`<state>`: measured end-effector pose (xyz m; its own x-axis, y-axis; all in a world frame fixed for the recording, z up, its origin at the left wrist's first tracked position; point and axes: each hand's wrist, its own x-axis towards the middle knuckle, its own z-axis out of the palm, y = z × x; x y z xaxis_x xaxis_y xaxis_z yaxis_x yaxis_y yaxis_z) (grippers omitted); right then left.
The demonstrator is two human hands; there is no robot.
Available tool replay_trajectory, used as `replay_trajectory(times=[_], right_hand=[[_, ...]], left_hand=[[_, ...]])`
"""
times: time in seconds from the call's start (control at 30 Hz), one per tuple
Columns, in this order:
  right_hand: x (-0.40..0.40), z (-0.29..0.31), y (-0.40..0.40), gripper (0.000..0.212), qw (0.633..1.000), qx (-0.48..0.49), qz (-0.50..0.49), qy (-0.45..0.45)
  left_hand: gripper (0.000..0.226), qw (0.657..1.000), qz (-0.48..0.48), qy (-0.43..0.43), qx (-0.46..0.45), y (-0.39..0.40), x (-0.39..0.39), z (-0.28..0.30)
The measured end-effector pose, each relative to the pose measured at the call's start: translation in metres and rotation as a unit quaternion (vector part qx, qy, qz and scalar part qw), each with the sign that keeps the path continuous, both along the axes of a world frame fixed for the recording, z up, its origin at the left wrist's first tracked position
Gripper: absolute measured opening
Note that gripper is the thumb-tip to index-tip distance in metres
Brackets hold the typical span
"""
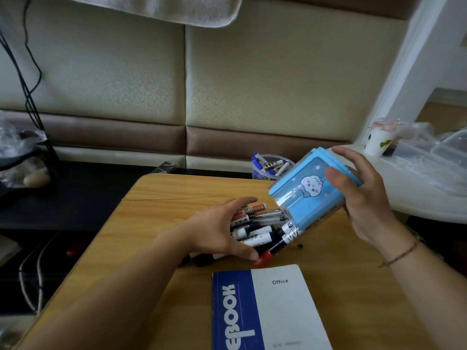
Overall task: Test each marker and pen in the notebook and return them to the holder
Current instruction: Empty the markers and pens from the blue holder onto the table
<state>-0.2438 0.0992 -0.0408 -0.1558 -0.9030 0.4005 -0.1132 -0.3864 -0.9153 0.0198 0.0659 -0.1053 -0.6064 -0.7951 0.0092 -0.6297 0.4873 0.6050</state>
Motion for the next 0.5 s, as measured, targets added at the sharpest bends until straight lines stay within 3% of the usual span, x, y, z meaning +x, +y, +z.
replay_trajectory(times=[0.3, 0.5], right_hand=[[-0.007, -0.007, 0.003, 0.063, 0.999, 0.001, -0.021, -0.043], [-0.003, -0.006, 0.002, 0.067, 0.999, -0.008, -0.014, -0.028]], left_hand=[[0.108, 0.997, 0.001, -0.070, -0.027, 0.001, -0.010, 0.001], [0.101, 0.997, 0.004, -0.061, -0.051, 0.007, -0.031, 0.002]])
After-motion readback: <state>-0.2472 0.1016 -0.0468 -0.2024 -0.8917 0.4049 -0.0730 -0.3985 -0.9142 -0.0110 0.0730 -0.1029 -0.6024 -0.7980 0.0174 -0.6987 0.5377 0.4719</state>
